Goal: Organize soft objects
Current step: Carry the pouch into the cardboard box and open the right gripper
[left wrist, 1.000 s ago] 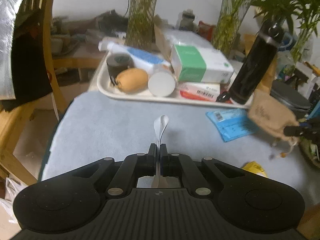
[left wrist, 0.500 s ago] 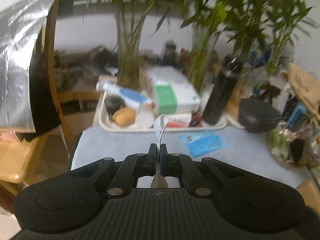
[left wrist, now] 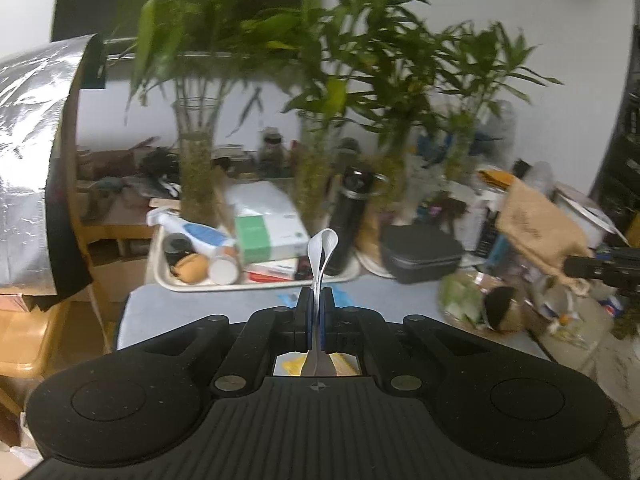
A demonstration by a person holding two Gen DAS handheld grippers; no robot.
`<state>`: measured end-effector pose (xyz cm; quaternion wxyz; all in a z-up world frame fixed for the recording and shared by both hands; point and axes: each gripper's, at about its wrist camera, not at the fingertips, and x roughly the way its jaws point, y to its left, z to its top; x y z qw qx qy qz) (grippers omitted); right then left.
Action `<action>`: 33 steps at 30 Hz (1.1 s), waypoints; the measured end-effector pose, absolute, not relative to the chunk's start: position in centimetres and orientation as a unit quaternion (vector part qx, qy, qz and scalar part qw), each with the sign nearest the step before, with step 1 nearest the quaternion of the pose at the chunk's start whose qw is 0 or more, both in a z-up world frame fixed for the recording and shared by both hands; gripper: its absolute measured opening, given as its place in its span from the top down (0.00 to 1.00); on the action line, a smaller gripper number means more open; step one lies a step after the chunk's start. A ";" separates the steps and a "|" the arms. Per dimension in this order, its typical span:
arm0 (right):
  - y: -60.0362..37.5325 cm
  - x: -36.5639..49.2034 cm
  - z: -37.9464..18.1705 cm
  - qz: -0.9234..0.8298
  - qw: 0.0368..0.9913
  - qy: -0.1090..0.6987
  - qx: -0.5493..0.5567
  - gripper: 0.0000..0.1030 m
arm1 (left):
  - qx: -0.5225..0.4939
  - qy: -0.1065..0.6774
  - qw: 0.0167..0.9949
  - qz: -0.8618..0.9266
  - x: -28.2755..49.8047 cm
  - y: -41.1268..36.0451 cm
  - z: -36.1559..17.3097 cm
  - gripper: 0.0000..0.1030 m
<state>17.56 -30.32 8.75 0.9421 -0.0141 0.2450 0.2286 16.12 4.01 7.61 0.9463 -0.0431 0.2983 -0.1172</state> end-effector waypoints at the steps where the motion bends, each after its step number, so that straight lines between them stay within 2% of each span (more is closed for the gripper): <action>1: -30.4 17.2 8.6 0.227 0.942 0.247 -0.012 0.84 | -0.043 0.299 0.946 -0.121 15.7 3.7 7.6 0.97; 9: -29.3 14.7 7.0 0.227 0.939 0.258 -0.029 0.84 | -0.050 0.314 0.936 -0.149 13.2 2.7 6.5 0.97; 26: -27.7 13.5 4.0 0.215 0.923 0.320 0.017 0.84 | -0.113 0.428 0.888 -0.126 13.1 3.2 1.4 0.95; 27: -27.7 13.5 4.0 0.211 0.922 0.323 0.022 0.84 | -0.119 0.431 0.885 -0.128 13.2 3.3 1.1 0.93; 28: -27.8 13.5 3.9 0.208 0.921 0.327 0.029 0.84 | -0.125 0.432 0.884 -0.131 13.2 3.3 0.9 0.83; 29: -27.9 13.4 3.8 0.210 0.919 0.331 0.038 0.84 | -0.133 0.432 0.882 -0.136 13.2 3.3 0.7 0.63; 31: -28.1 13.2 3.4 0.214 0.914 0.340 0.053 0.84 | -0.143 0.429 0.881 -0.141 13.1 3.3 0.4 0.38; 33: -28.2 12.9 3.0 0.214 0.911 0.348 0.062 0.84 | -0.143 0.419 0.885 -0.142 12.6 3.3 0.4 0.36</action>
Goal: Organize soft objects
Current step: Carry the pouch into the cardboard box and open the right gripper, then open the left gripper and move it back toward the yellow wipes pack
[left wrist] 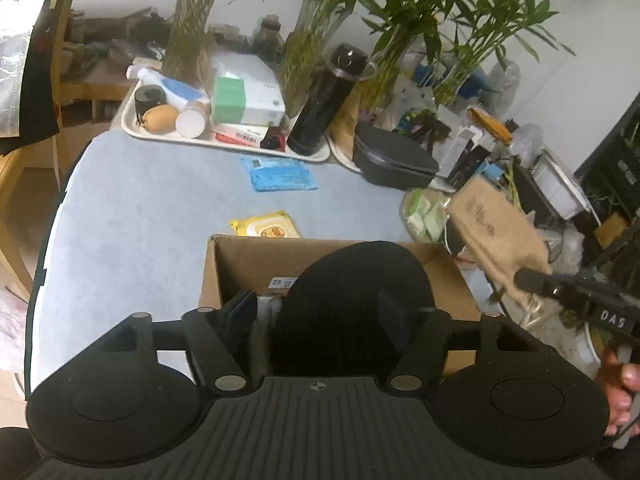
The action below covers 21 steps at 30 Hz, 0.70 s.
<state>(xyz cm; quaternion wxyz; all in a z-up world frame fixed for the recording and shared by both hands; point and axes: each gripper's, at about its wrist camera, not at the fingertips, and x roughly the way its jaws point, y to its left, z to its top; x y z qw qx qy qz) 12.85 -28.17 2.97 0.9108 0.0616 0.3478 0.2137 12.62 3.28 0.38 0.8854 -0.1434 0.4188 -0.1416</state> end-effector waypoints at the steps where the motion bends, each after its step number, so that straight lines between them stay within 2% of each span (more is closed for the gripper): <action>1: -28.2 12.7 2.7 0.214 0.910 0.350 0.065 0.84 | -0.141 0.415 0.888 -0.142 12.4 3.2 0.4 0.36; 9: -28.7 12.7 2.0 0.220 0.892 0.371 0.135 0.83 | -0.119 0.364 0.913 -0.138 10.7 2.7 1.8 0.36; 11: -28.3 13.0 1.2 0.208 0.892 0.380 0.129 0.72 | -0.108 0.359 0.918 -0.129 10.5 2.4 2.0 0.36; 13: -27.5 13.1 0.0 0.201 0.891 0.395 0.103 0.46 | -0.097 0.357 0.921 -0.121 10.3 2.2 2.1 0.36; 17: -26.7 12.7 -1.0 0.201 0.890 0.403 0.073 0.30 | -0.082 0.351 0.926 -0.114 9.8 2.4 2.4 0.36; 19: -26.5 12.4 -0.9 0.198 0.897 0.391 0.056 0.13 | -0.077 0.349 0.927 -0.114 9.6 2.6 2.4 0.36; 21: -26.4 12.2 -0.8 0.198 0.902 0.382 0.045 0.09 | -0.069 0.346 0.929 -0.108 9.5 2.8 2.3 0.36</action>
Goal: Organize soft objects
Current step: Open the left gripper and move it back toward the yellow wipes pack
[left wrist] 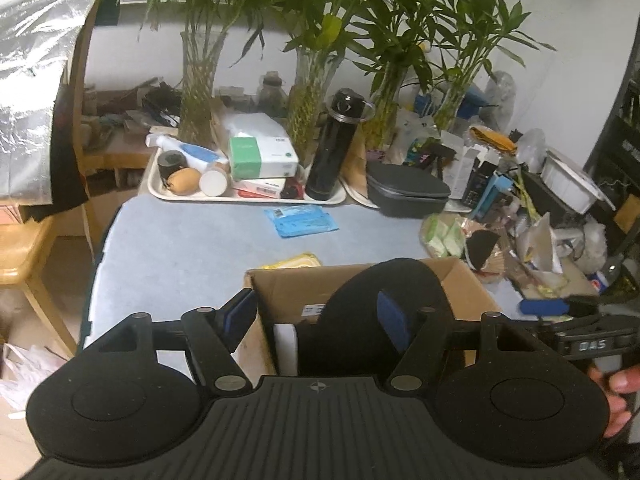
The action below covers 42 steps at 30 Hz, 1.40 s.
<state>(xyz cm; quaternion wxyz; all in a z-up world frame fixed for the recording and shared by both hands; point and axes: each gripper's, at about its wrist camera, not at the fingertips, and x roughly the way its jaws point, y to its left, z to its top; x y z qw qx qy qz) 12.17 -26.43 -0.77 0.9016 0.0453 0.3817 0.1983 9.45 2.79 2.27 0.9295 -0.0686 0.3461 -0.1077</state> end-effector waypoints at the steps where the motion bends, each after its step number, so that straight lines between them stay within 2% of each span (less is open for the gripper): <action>1: -26.3 12.1 -0.6 0.199 0.904 0.376 0.039 0.07 | -0.064 0.345 0.931 -0.104 9.4 2.8 2.2 0.36; 20: -26.0 14.5 2.0 0.186 0.926 0.329 0.005 0.04 | -0.069 0.328 0.938 -0.091 11.2 3.5 2.0 0.36; 25: -26.6 15.2 2.5 0.180 0.932 0.316 -0.005 0.00 | -0.061 0.314 0.943 -0.096 11.9 3.4 2.2 0.36; 42: -28.8 20.4 -1.4 0.166 0.944 0.283 0.018 0.00 | -0.025 0.270 0.957 -0.107 14.7 4.9 0.8 0.36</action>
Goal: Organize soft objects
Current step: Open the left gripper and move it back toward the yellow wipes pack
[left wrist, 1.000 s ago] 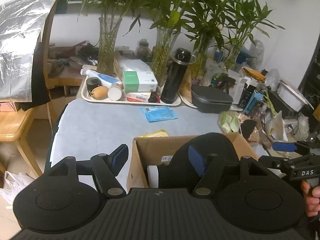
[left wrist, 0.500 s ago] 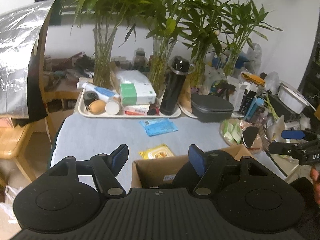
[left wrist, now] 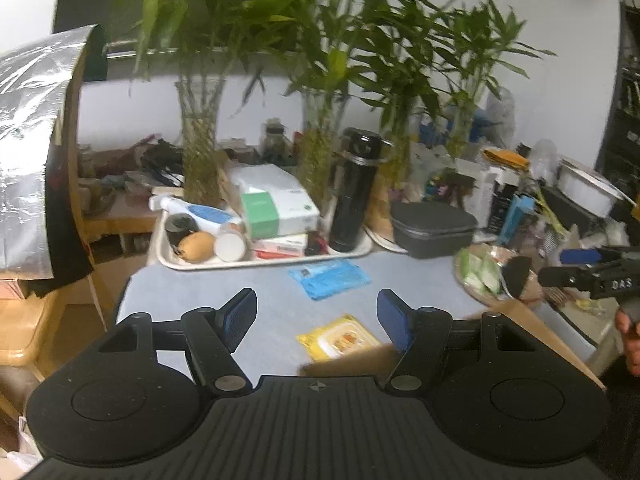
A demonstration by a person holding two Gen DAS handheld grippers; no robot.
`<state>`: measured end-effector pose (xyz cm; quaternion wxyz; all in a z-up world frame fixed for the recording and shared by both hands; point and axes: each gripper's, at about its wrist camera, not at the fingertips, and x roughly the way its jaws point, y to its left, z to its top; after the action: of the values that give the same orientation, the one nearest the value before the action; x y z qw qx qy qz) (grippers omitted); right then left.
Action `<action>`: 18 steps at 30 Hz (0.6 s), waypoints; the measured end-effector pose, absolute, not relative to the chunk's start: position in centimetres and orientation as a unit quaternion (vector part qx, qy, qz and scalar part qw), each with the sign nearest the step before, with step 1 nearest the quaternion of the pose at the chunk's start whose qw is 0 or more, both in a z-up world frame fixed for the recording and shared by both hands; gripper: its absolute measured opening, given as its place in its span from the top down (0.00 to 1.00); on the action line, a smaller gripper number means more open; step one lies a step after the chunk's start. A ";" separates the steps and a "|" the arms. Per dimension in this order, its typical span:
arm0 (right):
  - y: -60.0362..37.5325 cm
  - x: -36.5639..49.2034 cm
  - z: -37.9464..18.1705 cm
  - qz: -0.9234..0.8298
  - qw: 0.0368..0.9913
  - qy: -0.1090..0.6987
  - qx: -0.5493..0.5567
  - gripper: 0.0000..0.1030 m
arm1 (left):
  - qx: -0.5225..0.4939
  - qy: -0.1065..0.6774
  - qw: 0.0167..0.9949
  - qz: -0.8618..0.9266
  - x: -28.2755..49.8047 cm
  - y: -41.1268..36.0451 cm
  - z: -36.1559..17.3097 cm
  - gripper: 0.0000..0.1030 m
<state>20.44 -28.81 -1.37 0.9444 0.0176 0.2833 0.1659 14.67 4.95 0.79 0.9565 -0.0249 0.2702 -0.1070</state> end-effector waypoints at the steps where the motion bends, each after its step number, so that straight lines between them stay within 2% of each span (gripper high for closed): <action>1: -28.9 20.7 -1.6 0.166 0.945 0.281 0.021 0.00 | -0.033 0.271 0.956 -0.105 15.0 5.3 0.6 0.36; 8: -29.4 23.2 -3.2 0.157 0.950 0.267 0.044 0.00 | -0.088 0.278 0.950 -0.111 18.1 7.3 -1.0 0.36; 18: -28.4 26.4 -4.1 0.177 0.949 0.261 0.018 0.00 | -0.088 0.298 0.942 -0.126 23.0 7.3 -3.6 0.36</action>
<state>26.45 -28.38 -4.11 0.9488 0.0178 0.2610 0.1768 22.98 7.34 -3.60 0.9422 -0.0881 0.2978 -0.1257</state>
